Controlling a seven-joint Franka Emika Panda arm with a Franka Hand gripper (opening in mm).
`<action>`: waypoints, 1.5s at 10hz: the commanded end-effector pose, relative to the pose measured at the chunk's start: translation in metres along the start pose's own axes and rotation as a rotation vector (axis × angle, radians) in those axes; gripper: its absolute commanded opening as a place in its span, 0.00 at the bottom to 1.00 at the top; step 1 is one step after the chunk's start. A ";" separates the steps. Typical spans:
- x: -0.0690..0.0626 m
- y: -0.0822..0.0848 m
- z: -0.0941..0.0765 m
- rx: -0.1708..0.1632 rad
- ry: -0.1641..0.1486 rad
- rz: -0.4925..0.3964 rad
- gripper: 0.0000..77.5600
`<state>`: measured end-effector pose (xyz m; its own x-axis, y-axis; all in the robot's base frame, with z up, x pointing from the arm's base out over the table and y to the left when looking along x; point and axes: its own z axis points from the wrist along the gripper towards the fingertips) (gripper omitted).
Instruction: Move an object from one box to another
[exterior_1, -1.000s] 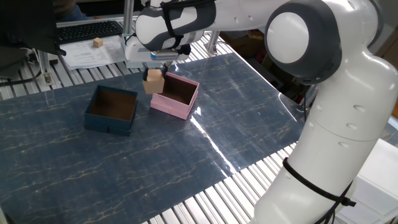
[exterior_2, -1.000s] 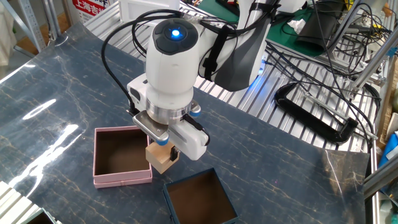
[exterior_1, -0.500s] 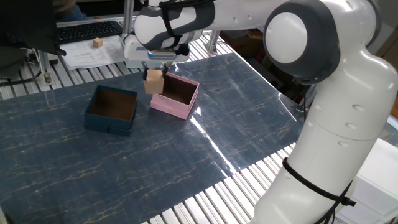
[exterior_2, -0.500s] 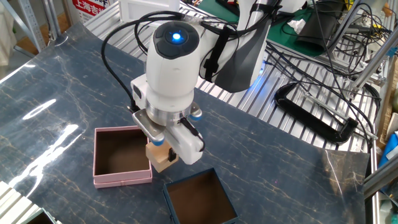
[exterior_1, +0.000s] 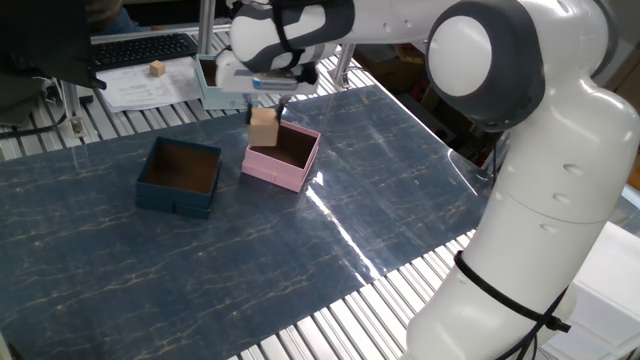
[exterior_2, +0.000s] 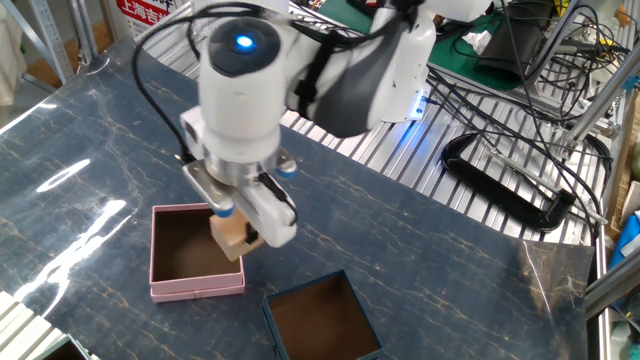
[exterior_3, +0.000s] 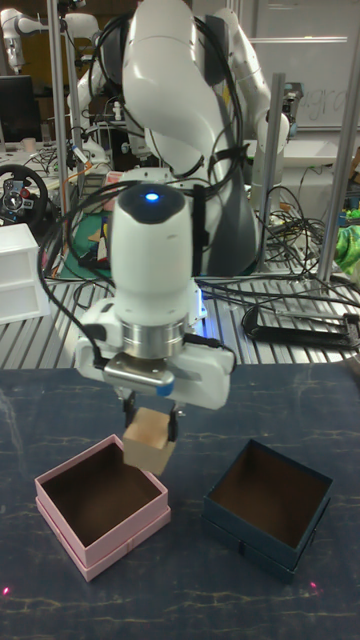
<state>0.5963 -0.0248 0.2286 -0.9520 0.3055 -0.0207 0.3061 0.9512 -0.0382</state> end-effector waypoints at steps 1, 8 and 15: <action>-0.013 -0.032 0.004 -0.001 -0.003 -0.074 0.02; -0.024 -0.060 0.020 -0.011 0.000 -0.140 0.02; -0.028 -0.070 0.058 -0.019 -0.021 -0.165 0.02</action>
<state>0.6009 -0.1004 0.1796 -0.9888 0.1470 -0.0241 0.1476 0.9887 -0.0255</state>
